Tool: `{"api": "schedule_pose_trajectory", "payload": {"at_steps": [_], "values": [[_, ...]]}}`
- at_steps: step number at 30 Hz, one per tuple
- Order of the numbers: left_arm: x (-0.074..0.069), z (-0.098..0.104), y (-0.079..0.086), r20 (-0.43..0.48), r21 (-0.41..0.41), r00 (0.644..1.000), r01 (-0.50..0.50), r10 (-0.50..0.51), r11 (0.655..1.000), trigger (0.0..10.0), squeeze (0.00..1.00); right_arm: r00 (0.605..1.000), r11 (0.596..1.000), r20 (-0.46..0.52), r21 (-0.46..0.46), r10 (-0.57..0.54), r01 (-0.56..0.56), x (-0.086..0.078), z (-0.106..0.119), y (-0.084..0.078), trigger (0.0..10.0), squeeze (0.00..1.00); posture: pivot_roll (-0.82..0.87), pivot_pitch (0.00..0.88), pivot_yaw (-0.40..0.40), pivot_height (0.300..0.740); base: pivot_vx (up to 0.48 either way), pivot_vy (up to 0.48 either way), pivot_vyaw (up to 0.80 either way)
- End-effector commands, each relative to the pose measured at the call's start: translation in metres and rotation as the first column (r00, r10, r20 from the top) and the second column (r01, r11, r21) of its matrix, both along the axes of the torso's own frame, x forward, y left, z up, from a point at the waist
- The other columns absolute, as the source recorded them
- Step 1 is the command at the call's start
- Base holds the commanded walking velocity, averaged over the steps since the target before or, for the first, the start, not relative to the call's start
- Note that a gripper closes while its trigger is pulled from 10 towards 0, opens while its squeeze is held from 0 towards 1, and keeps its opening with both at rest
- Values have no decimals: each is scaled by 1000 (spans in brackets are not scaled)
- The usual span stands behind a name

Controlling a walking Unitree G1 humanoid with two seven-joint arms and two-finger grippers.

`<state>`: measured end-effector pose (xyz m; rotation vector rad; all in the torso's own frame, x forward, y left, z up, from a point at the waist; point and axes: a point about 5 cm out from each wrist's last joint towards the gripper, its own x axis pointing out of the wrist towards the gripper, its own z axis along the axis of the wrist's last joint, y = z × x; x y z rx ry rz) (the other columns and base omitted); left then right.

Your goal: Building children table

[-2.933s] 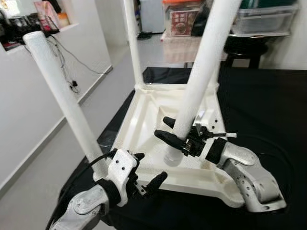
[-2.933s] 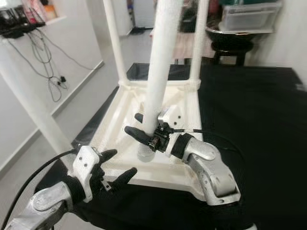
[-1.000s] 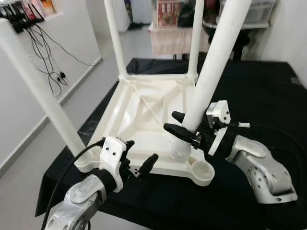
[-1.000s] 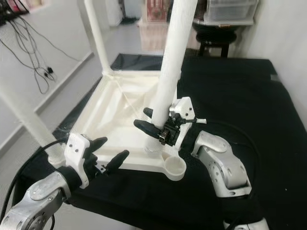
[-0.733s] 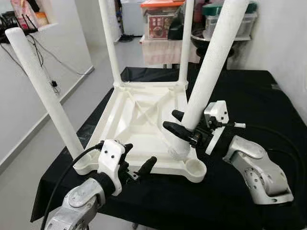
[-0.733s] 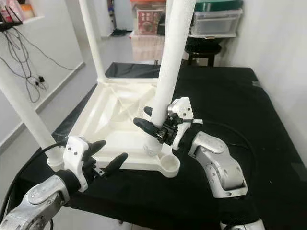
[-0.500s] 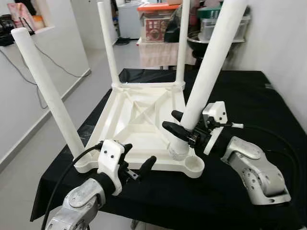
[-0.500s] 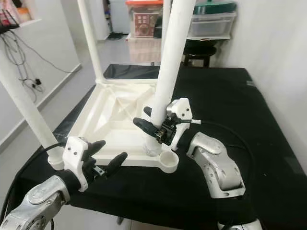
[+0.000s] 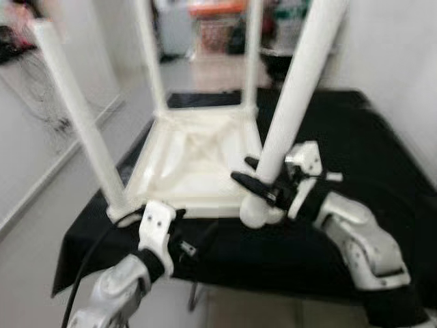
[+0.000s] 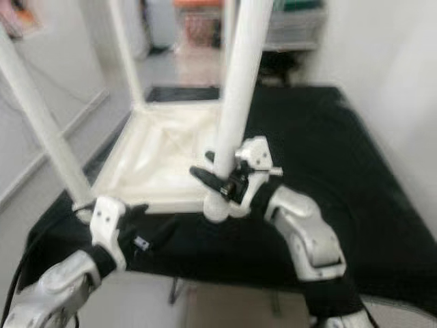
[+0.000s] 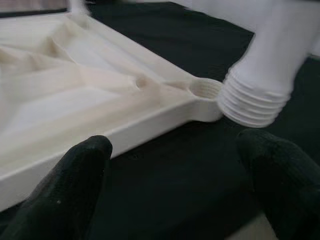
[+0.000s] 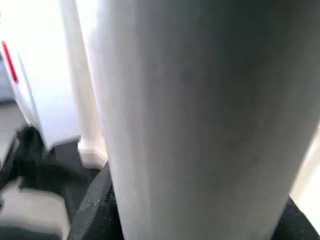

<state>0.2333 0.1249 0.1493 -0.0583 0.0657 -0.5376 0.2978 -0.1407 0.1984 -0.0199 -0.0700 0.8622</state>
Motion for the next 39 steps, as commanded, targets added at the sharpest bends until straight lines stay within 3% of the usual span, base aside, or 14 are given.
{"api": "schedule_pose_trajectory", "payload": {"at_steps": [1, 10, 26, 35, 36, 39], "values": [[0, 2, 1, 13, -2, 1000, -2, 2, 1000, 10000, 0, 999, 1000, 47, 7, 15, -16, 1, 11, 5, 10000, 0, -54, 25, 49, 740, 0, 0, 0], [2, 3, 4, 58, 9, 998, -14, 14, 1000, 10000, 0, 999, 1000, 43, -10, -26, 27, 5, 7, 5, 10000, 0, -55, 18, 50, 740, 0, 0, 0], [4, 2, 11, 62, -21, 997, -50, 52, 999, 10000, 0, 995, 996, 47, -5, -88, 88, 10, 6, 10, 10000, 0, -53, 23, 49, 740, 0, 0, 0], [2, 5, 10, 83, -15, 995, -49, 50, 999, 10000, 0, 995, 998, 71, 16, -66, 65, 17, 17, 18, 10000, 0, -44, 40, 42, 740, 283, 0, 52], [1, 5, 10, 84, -16, 995, -47, 49, 999, 10000, 0, 993, 993, 72, 78, -89, 83, 20, 22, 17, 10000, 0, -42, 44, 40, 740, 382, 0, 800], [1, 6, 9, 86, -17, 995, -45, 47, 999, 10000, 0, 984, 982, 87, 123, -158, 147, 26, 28, 15, 10000, 0, -38, 47, 38, 740, 382, 0, 533]]}}
